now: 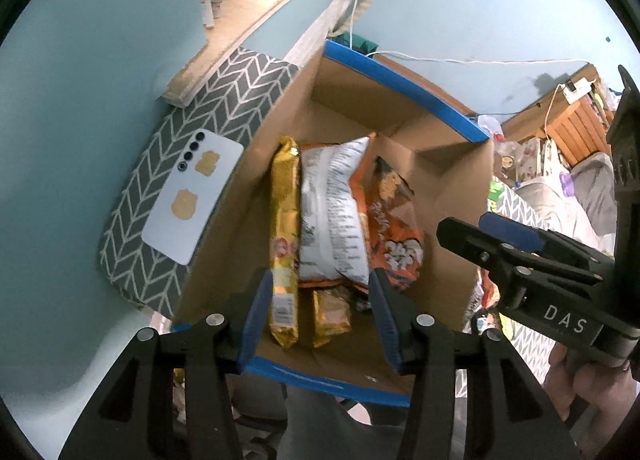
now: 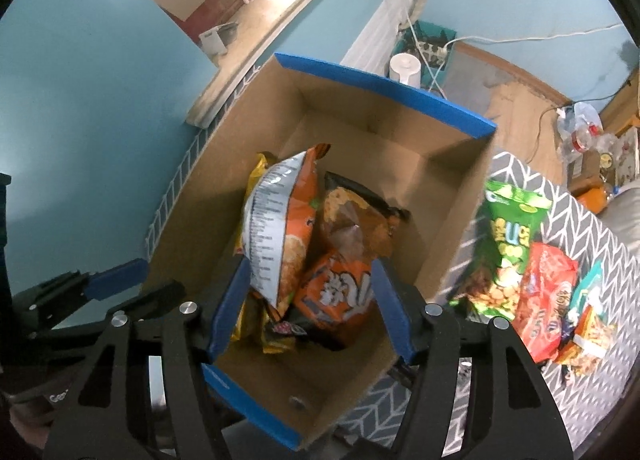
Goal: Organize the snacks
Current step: 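Lower both snacks into the box and open both grippers, then move both open grippers back over the snack pile on the table, then grasp the beige chip bag with right gripper while left grasps a black snack bag, then lift both held bags and carry them over the cardboard box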
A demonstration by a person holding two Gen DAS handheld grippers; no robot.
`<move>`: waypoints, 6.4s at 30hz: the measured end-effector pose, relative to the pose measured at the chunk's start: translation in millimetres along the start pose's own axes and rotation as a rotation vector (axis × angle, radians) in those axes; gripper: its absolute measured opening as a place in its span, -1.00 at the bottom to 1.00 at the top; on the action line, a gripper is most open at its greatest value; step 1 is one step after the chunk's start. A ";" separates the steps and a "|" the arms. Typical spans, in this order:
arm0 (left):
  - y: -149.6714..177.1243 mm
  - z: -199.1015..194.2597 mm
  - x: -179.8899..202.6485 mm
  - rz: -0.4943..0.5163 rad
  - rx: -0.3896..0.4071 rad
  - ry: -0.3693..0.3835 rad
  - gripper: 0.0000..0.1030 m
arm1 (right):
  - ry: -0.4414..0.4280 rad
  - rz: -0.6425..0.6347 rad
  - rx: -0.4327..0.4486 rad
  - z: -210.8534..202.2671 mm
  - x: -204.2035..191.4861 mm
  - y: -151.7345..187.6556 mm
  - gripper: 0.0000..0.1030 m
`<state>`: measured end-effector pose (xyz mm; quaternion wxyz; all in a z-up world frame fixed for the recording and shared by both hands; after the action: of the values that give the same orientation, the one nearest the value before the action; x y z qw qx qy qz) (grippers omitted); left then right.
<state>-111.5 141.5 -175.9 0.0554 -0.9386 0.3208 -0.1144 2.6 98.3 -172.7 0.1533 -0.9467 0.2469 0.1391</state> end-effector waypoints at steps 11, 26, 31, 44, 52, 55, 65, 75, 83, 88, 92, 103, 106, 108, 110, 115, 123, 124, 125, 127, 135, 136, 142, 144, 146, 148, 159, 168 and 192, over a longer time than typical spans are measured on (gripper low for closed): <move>14.9 -2.5 44.8 0.026 -0.011 0.039 0.13 | 0.054 0.048 0.033 -36.3 44.0 19.4 0.36; 33.9 9.1 120.7 0.136 -0.052 0.063 0.27 | 0.099 0.196 0.055 -85.5 135.1 56.9 0.42; 37.5 14.5 146.6 0.193 -0.066 0.070 0.31 | 0.118 0.248 0.057 -95.5 164.8 73.0 0.43; 37.8 37.7 198.6 0.291 -0.099 0.063 0.39 | 0.164 0.383 0.036 -100.8 242.4 109.2 0.44; 43.3 57.5 218.5 0.316 -0.132 0.064 0.42 | 0.177 0.449 -0.014 -81.1 281.6 126.1 0.44; 43.6 66.7 221.2 0.302 -0.150 0.072 0.42 | 0.179 0.461 -0.031 -68.1 290.8 128.7 0.44; 47.2 93.0 226.5 0.299 -0.161 0.054 0.42 | 0.204 0.507 -0.040 -37.7 314.6 128.7 0.44; 49.8 121.3 215.4 0.280 -0.181 0.009 0.51 | 0.216 0.494 -0.060 -16.2 322.4 122.8 0.44; 54.7 123.3 227.4 0.340 -0.183 0.010 0.63 | 0.238 0.443 -0.075 -2.6 321.0 125.1 0.22; 59.2 134.0 231.6 0.367 -0.198 -0.008 0.66 | 0.223 0.426 -0.061 -6.6 312.2 131.5 0.05; 61.1 144.7 230.2 0.366 -0.213 -0.011 0.66 | 0.202 0.442 -0.047 -15.9 305.3 141.3 0.04; 67.0 162.0 222.6 0.445 -0.225 -0.045 0.67 | 0.156 0.501 -0.010 -43.0 293.2 165.9 0.03; 71.8 170.2 221.4 0.477 -0.225 -0.062 0.67 | 0.153 0.516 -0.002 -47.9 290.3 171.4 0.03; 73.7 174.3 220.3 0.497 -0.223 -0.080 0.67 | 0.153 0.526 0.001 -50.5 286.2 177.0 0.03; 78.5 178.8 221.7 0.517 -0.217 -0.088 0.68 | 0.151 0.535 0.004 -50.5 283.6 181.5 0.03; 85.4 188.6 222.2 0.568 -0.206 -0.095 0.68 | 0.157 0.555 -0.003 -45.0 278.7 193.8 0.03; 86.6 195.3 221.8 0.592 -0.178 -0.081 0.44 | 0.160 0.590 0.001 -41.9 267.4 205.9 0.03; 87.0 193.5 221.4 0.596 -0.175 -0.078 0.41 | 0.161 0.593 0.001 -41.6 266.1 206.7 0.03; 87.1 192.0 220.7 0.599 -0.173 -0.076 0.39 | 0.163 0.596 0.001 -41.7 264.8 208.0 0.03; 88.8 191.3 215.1 0.599 -0.178 -0.071 0.38 | 0.165 0.598 0.004 -43.2 262.5 209.6 0.03; 90.0 160.1 215.0 0.562 -0.179 -0.031 0.36 | 0.170 0.592 0.020 -54.8 259.2 211.1 0.03; 89.1 155.1 217.9 0.559 -0.177 -0.024 0.36 | 0.172 0.588 0.021 -56.2 256.8 210.5 0.03; 86.6 125.6 220.5 0.555 -0.150 -0.004 0.36 | 0.175 0.555 0.031 -61.0 245.1 203.9 0.03; 84.9 116.9 223.0 0.565 -0.132 0.000 0.36 | 0.175 0.545 0.029 -62.6 241.2 200.7 0.03; 84.1 106.5 224.1 0.564 -0.113 0.010 0.36 | 0.177 0.537 0.026 -64.8 237.6 197.6 0.03; 83.2 96.8 224.7 0.555 -0.107 0.028 0.36 | 0.182 0.526 0.031 -68.5 234.4 194.1 0.03; 60.6 40.8 207.8 0.488 -0.036 0.073 0.36 | 0.179 0.454 0.064 -92.7 210.8 168.9 0.03; 39.2 13.3 174.3 0.376 0.010 0.088 0.36 | 0.155 0.394 0.084 -98.1 186.9 142.7 0.03; -3.6 15.1 18.7 0.079 0.043 -0.037 0.36 | 0.075 0.165 0.054 -60.0 93.1 69.7 0.03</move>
<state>-91.2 133.3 -186.5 0.0861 -0.9257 0.3539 -0.1018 56.5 -20.7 -164.9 0.1572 -0.9232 0.3333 0.1090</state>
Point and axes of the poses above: each gripper's, at about its wrist camera, not at the fingertips, and z roughly the way its jaws point, x to its right, y to its underside, the point moved 7 cm from there along z, roughly the way its jaws point, and after that the axes turned 2 degrees about -x, right-handed, at the moved point
